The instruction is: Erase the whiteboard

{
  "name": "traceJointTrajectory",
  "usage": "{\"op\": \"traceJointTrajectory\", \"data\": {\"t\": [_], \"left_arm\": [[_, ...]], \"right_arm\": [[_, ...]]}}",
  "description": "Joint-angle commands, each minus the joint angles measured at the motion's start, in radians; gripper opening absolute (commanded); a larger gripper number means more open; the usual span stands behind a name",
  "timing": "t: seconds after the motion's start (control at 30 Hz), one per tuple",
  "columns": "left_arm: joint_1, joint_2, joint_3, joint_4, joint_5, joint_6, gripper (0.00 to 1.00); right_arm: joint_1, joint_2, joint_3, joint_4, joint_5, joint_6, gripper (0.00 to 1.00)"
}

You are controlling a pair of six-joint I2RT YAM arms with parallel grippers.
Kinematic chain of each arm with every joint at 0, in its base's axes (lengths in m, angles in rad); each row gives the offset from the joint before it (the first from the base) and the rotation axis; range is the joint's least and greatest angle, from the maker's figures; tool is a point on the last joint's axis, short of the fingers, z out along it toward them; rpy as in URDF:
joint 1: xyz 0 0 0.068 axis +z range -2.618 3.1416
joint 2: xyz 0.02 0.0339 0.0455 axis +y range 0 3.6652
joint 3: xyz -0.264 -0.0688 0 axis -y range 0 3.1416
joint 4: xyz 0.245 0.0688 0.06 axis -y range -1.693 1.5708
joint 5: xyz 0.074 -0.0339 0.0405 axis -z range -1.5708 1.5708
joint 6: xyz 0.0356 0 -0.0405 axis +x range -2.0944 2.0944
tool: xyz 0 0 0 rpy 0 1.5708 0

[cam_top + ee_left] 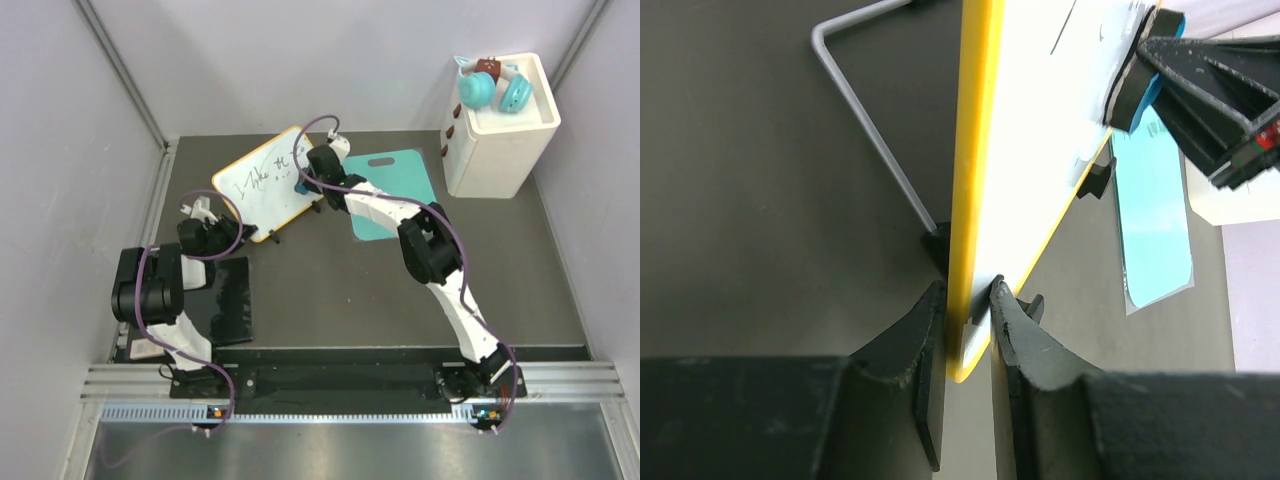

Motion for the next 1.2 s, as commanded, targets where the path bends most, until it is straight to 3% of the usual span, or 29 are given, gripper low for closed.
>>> {"op": "traceJointTrajectory", "data": {"t": [0.0,0.23,0.5,0.83,0.97,1.17], "left_arm": [[0.012,0.000,-0.024,-0.074,-0.064,0.015,0.00],[0.014,0.007,-0.019,-0.074,-0.054,0.019,0.00],[0.010,0.011,-0.016,-0.071,-0.047,0.021,0.00],[0.006,0.014,-0.010,-0.072,-0.036,0.027,0.00],[0.000,0.010,-0.010,-0.077,-0.041,0.033,0.00],[-0.009,0.000,-0.010,-0.075,-0.039,0.047,0.00]], "right_arm": [[-0.016,0.066,0.056,0.000,0.054,-0.074,0.00],[-0.011,0.088,0.082,0.110,-0.085,-0.093,0.00],[-0.003,0.137,0.223,0.202,-0.243,-0.159,0.00],[0.105,0.158,0.349,0.118,-0.236,-0.330,0.00],[0.170,0.206,0.444,0.029,-0.246,-0.340,0.00],[0.220,0.240,0.456,-0.053,-0.260,-0.367,0.00]]}}
